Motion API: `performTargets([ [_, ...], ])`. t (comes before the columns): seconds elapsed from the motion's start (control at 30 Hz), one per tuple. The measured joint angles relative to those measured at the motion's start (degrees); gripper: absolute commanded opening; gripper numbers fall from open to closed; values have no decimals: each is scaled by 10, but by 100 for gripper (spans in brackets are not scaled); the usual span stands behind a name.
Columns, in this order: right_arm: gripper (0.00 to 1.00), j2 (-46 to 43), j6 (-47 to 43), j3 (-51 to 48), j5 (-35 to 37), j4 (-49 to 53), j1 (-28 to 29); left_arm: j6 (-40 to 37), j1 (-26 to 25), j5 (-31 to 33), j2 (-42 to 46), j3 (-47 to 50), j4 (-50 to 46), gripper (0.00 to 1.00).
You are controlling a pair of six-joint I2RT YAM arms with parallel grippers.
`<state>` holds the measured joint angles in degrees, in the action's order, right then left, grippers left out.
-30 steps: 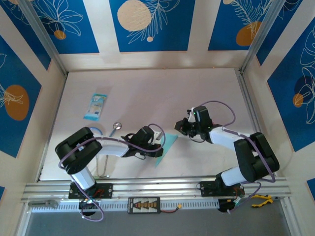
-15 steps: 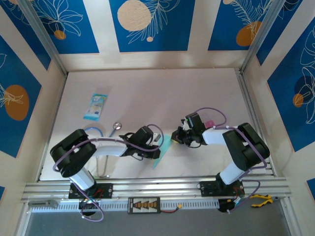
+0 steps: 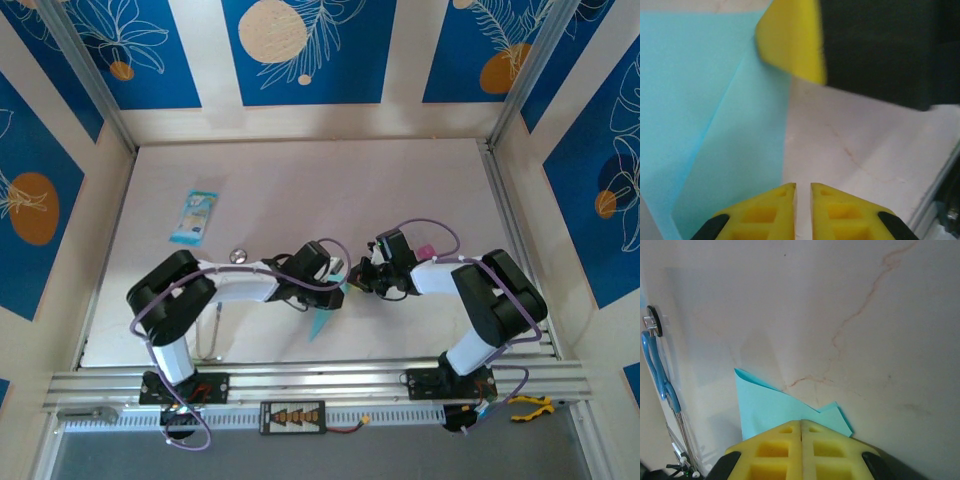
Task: Fold a paper plane with a square sheet of paper (pick it up from the middle)
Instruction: Perform the fifth fold on the wing at the bottom-center of the table.
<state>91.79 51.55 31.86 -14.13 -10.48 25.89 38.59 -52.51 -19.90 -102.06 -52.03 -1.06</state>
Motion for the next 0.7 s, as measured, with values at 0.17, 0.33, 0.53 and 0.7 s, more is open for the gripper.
performTargets([
  [0.17, 0, 0, 0, 0, 0, 0, 0, 0, -2, 1, -6, 9, 6, 15],
  [0.33, 0, 1, 0, 0, 1, 0, 1, -2, -2, 4, 35, 63, 23, 16],
  [0.53, 0, 3, 0, 1, 0, 0, 2, -2, -2, 3, 87, 126, 34, 17],
  [0.7, 0, 3, 0, 3, 0, 1, 3, -2, -3, -2, 127, 168, 35, 18],
])
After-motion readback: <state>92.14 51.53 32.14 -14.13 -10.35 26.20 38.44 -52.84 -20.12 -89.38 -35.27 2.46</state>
